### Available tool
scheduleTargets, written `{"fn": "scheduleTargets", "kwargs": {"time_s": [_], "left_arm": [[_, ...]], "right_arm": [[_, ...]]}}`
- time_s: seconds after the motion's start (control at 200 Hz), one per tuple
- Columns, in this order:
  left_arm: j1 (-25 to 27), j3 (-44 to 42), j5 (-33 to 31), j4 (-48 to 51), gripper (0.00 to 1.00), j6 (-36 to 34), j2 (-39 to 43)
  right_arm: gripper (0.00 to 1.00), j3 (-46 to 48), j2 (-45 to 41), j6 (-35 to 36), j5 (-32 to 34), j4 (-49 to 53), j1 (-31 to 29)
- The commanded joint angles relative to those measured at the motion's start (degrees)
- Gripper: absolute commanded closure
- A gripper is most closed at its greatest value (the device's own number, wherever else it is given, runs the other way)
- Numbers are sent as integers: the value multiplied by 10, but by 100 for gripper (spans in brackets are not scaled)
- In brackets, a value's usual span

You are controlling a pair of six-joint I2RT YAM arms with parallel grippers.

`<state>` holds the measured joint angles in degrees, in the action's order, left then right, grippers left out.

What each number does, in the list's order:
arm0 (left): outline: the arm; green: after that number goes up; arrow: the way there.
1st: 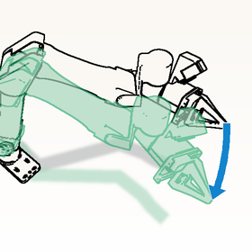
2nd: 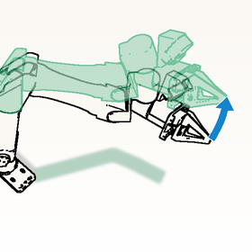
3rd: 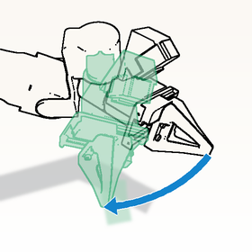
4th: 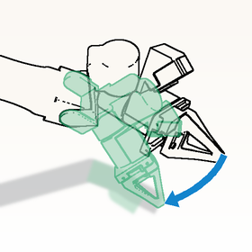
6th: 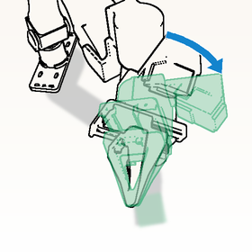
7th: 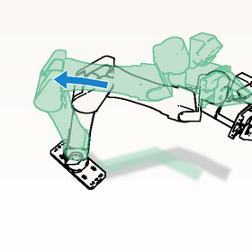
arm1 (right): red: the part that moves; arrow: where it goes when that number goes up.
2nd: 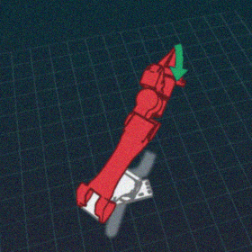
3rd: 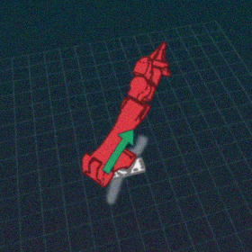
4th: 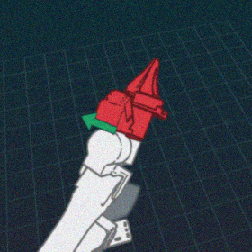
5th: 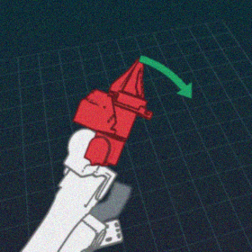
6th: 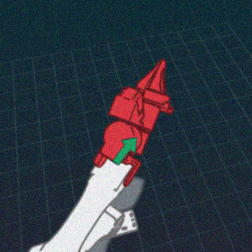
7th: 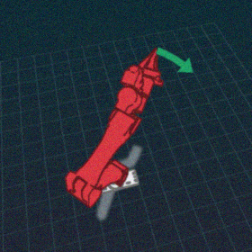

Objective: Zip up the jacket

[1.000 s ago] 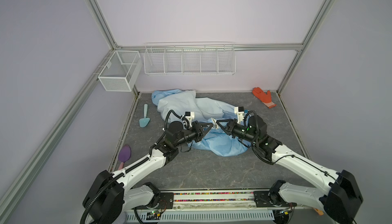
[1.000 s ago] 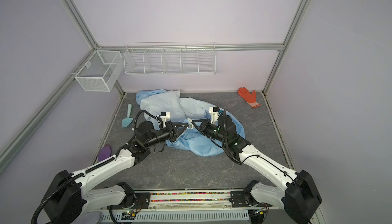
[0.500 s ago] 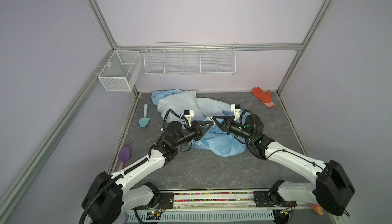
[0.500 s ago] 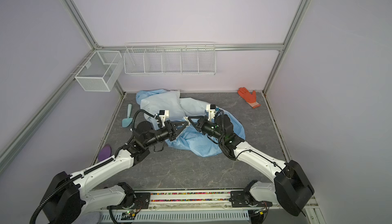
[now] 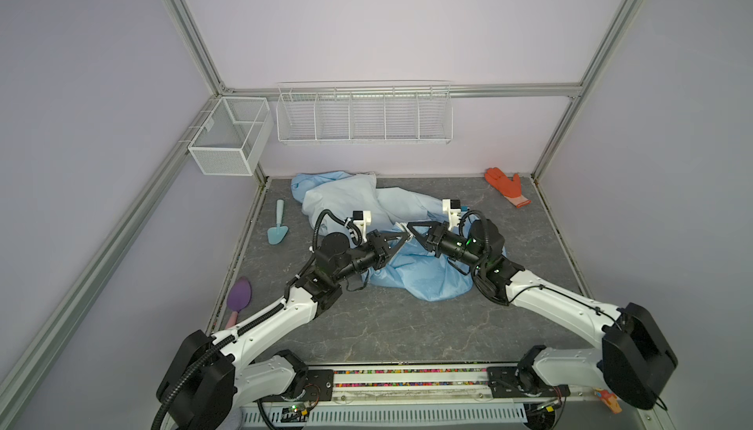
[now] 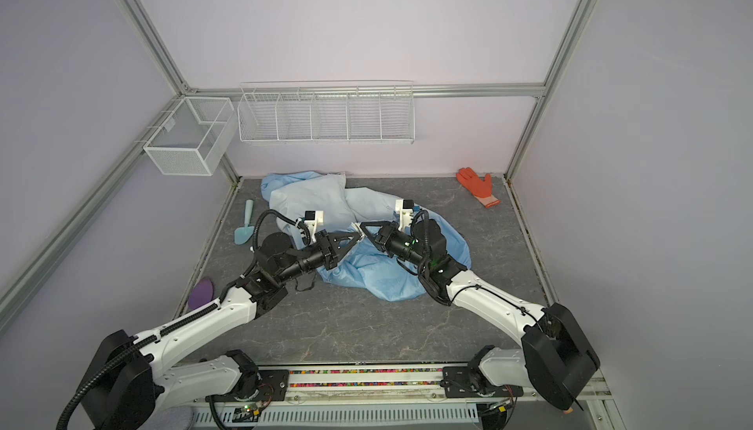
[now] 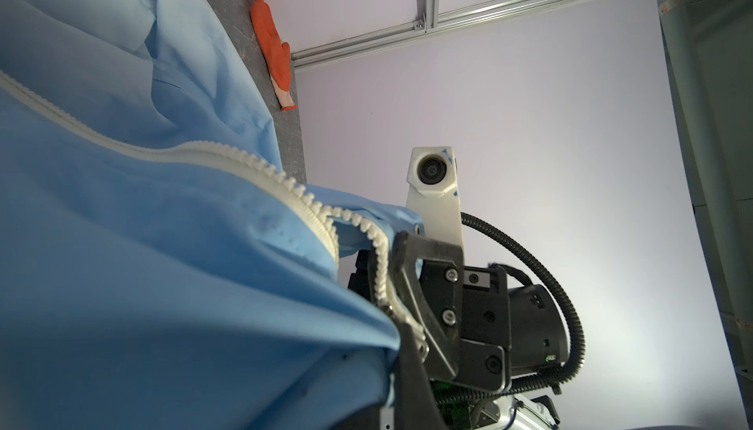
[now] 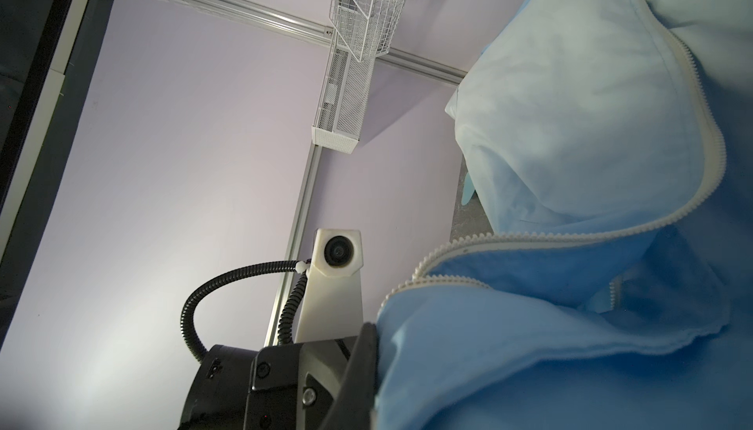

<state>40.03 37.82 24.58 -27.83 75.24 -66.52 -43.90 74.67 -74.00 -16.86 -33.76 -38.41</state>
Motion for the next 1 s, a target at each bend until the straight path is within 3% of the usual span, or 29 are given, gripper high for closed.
{"fn": "scheduleTargets", "kwargs": {"time_s": [0.0,0.385,0.995], "left_arm": [[17,32,54,-71,100,14,28],[18,42,64,-114,100,66,17],[51,14,62,-53,100,25,-5]], "right_arm": [[94,22,0,36,54,8,2],[93,51,-2,72,92,-33,-4],[94,34,-6,11,103,-77,30]]}}
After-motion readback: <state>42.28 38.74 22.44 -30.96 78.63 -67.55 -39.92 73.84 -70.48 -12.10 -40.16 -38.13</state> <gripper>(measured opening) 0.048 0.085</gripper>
